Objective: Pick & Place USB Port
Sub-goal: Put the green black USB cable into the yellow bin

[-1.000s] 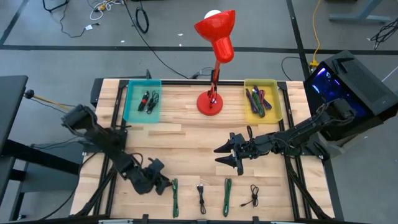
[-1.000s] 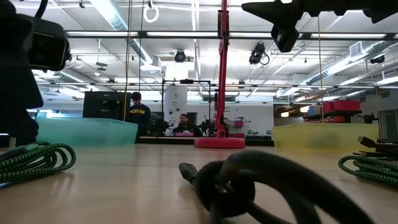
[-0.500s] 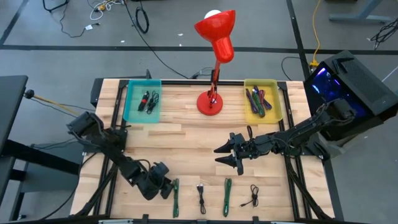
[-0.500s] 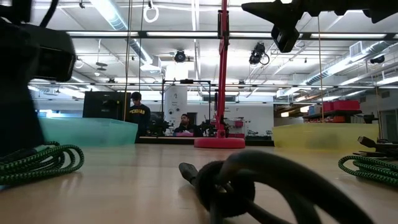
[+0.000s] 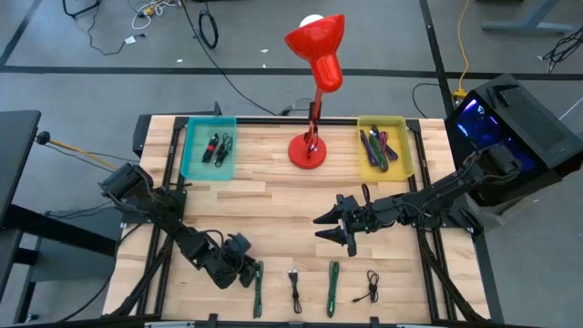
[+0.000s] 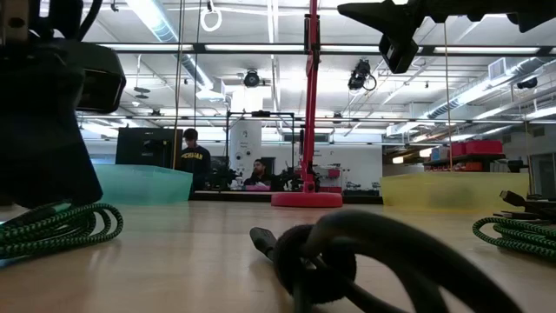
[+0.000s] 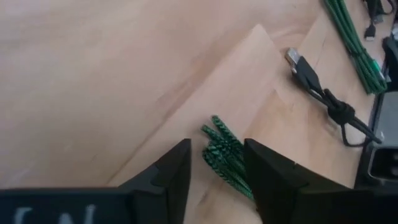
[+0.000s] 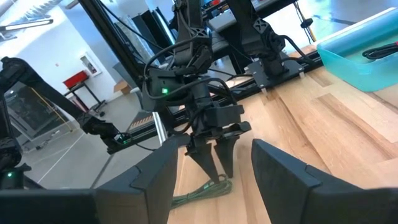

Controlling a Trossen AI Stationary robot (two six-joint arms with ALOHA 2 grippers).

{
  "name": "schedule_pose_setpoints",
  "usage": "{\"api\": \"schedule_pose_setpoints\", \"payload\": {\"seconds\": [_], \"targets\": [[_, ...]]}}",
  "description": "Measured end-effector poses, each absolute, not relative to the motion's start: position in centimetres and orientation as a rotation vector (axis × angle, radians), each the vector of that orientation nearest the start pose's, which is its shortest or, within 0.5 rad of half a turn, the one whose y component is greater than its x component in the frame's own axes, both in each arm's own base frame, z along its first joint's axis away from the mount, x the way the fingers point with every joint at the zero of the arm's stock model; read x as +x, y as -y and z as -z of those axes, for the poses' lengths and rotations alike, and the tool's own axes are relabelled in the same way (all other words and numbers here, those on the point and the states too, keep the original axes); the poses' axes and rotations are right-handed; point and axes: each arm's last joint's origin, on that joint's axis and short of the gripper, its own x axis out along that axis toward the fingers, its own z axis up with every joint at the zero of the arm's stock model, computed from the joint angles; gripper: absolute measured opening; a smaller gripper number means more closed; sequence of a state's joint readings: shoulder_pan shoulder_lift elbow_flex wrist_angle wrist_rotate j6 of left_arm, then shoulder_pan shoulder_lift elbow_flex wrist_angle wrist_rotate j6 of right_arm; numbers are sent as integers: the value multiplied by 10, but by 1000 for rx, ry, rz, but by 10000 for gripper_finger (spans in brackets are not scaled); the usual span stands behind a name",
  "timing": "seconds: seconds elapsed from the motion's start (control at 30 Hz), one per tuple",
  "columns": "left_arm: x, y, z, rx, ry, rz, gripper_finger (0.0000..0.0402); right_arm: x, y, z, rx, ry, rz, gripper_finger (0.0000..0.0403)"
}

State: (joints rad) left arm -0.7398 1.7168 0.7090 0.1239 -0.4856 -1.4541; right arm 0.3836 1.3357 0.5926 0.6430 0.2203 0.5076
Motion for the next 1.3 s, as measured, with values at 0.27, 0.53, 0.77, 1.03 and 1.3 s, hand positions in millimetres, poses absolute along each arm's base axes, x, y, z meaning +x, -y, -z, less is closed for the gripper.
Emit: {"api": "schedule_pose_setpoints", "payload": {"seconds": [0.27,0.53,0.77,1.03,1.3], "targets": [[230,193,-117,-797,-757,-251,15,257,-97,-229,476,-135,-135,206],[230,190,-130,-723,-686,-237,6,257,-97,-228,471,-150,-132,206],[231,172,-183,-619,-439,-233,6,257,-98,-227,478,-169,-165,206],[242,144,-245,-434,-77,-263,6,257,-98,-227,479,-170,-173,206],[265,107,-265,-402,86,-260,6,257,-98,-230,477,-138,-181,206]]}}
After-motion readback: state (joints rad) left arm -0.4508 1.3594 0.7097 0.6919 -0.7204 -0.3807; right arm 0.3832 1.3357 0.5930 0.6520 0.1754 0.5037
